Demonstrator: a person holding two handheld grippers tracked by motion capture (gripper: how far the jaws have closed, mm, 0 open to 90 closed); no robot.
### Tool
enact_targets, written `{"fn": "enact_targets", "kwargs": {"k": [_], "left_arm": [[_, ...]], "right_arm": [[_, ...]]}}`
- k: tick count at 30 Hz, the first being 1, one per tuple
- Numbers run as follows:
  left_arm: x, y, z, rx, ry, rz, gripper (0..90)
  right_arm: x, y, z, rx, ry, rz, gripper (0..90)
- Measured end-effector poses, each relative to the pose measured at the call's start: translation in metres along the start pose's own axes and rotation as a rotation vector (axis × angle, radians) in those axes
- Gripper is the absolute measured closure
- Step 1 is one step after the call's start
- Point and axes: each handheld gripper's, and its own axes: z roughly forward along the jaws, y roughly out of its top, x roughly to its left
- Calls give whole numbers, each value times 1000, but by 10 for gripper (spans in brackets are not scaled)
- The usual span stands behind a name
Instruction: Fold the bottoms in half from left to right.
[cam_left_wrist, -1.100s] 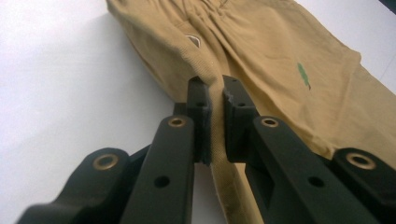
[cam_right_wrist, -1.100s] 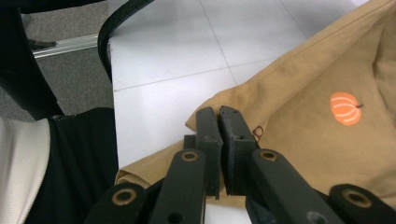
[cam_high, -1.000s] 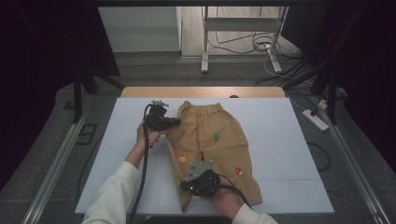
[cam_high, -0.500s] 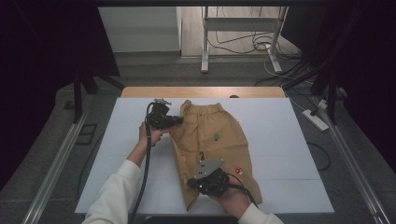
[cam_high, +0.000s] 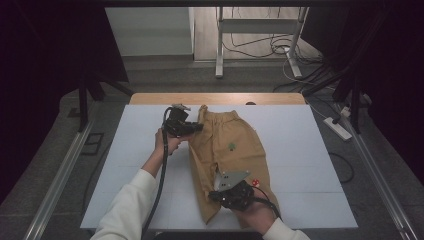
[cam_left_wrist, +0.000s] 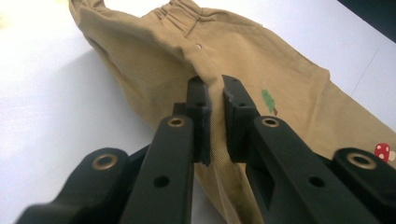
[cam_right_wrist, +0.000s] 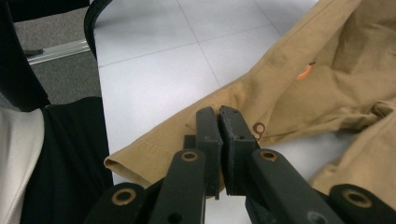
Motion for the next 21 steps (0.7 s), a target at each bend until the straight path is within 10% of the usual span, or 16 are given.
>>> {"fn": "enact_targets", "kwargs": {"k": [21], "left_arm": [[-9, 5, 3, -24, -12, -2, 822]], "right_arm": [[-4, -13, -12, 4, -26, 23, 866]]}}
